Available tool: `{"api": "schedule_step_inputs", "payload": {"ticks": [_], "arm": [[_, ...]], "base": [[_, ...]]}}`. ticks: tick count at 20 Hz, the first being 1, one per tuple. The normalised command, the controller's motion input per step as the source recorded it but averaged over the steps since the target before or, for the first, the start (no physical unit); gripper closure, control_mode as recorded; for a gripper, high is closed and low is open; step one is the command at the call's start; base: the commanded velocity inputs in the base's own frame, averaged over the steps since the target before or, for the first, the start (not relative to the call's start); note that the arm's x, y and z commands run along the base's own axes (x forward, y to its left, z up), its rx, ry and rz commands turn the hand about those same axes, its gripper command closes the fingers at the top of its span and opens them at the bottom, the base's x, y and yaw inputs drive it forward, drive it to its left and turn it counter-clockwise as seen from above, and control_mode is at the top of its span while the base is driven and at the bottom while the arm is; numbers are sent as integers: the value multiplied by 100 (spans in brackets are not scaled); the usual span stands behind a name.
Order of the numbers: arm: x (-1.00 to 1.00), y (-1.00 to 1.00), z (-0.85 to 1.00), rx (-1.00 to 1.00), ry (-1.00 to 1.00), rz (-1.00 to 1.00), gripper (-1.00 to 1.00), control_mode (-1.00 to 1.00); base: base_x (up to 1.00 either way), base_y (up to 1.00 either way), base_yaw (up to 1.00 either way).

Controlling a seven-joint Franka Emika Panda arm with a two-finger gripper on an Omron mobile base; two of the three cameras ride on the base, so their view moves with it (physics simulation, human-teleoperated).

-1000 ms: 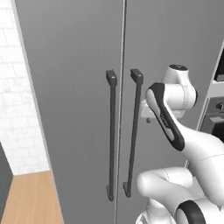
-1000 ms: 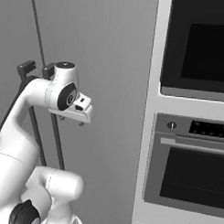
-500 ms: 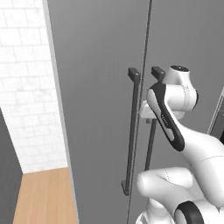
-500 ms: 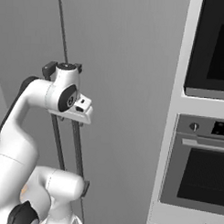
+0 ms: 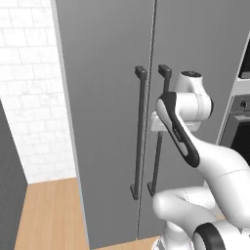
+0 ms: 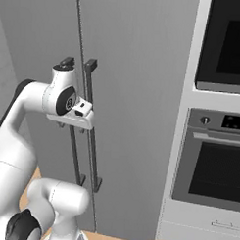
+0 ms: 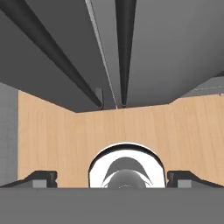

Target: Grab a lemon wedge from the fridge and one ice cube from the ice bowl, and put them in the glass of lemonade.

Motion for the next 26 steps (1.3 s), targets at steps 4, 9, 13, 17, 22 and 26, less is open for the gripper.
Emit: {"api": "schedule_step_inputs", "payload": {"ticks": [4,9,13,17,22,26], "arm": [[0,0,0,0,0,0,-100,100],[0,0,0,0,0,0,-100,100],[0,0,0,0,0,0,-100,100],[0,0,0,0,0,0,-100,100],[0,0,0,0,0,0,-100,100],[-2,1,0,-1,-9,0,-100,-100]], "base": [[-46,0,0],[-67,0,0],[-58,0,0],[-10,0,0],[0,0,0],[0,0,0]]}}
